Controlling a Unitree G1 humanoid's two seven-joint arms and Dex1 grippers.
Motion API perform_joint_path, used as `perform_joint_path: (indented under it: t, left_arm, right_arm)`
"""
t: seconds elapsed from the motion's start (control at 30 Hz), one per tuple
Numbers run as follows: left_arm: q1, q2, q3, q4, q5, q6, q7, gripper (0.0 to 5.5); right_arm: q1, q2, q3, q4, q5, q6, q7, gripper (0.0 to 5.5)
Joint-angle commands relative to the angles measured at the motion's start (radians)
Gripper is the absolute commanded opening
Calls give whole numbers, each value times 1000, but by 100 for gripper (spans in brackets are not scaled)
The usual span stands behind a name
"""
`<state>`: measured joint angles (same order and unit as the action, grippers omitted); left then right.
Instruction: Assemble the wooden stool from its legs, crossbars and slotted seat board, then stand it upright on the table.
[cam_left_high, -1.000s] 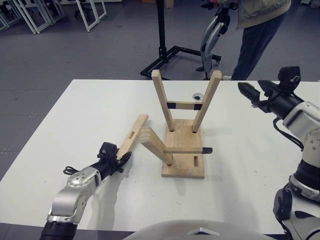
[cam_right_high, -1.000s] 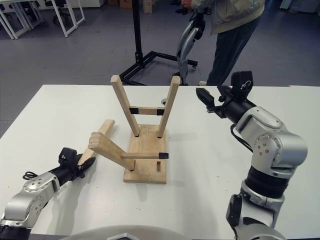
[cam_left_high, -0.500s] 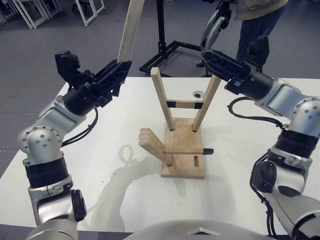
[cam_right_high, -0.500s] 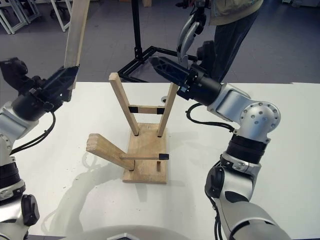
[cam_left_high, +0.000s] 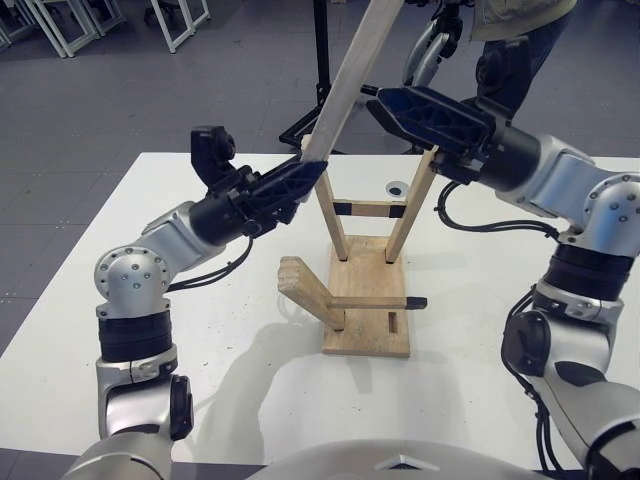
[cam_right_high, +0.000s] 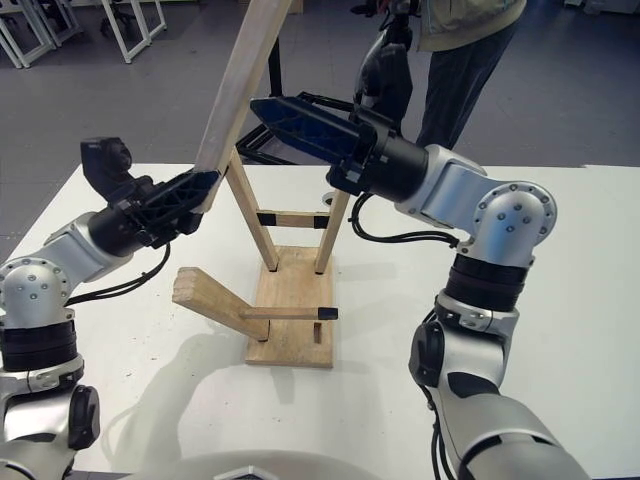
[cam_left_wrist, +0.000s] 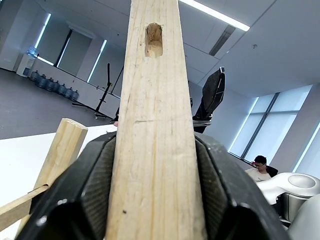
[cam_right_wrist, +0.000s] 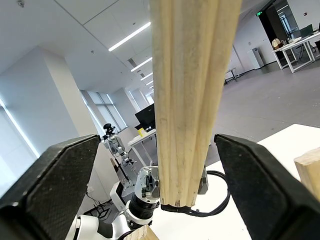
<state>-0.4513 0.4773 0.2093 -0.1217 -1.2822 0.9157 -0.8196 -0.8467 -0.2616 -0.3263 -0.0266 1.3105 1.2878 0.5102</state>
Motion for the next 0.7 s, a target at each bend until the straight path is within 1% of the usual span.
perform_joint_path:
  t: [0.03, 0.2, 0.27, 0.3, 0.4, 0.5, 0.53, 0.7]
  left_arm:
    - [-37, -16, -19, -7, 8, 11, -16, 207]
    - [-16, -19, -63, -12, 59, 7, -45, 207]
    - [-5, -19, -72, -12, 69, 10, -60, 207]
    - [-1, -18, -76, -13, 73, 13, -68, 207]
    - [-2, -11, -81, -6, 85, 17, -86, 207]
    - [2, -4, -78, -6, 92, 20, -96, 207]
    - [5, -2, -78, -9, 94, 21, -98, 207]
    - [6, 5, -78, -10, 108, 25, -106, 207]
  right_arm:
    - [-11, -5, 35, 1, -3, -23, 3, 421]
    - [-26, -3, 66, 16, 1, -38, 21, 421]
    - [-33, -7, 81, 17, 0, -39, 38, 395]
    - [-37, -7, 86, 18, 1, -40, 42, 360]
    - [-49, -25, 93, 29, 8, -30, 64, 283]
    - [-55, -48, 97, 40, 15, -24, 84, 229]
    - [-55, -58, 101, 39, 17, -17, 96, 222]
    - [-38, -148, 137, 34, -3, 27, 185, 221]
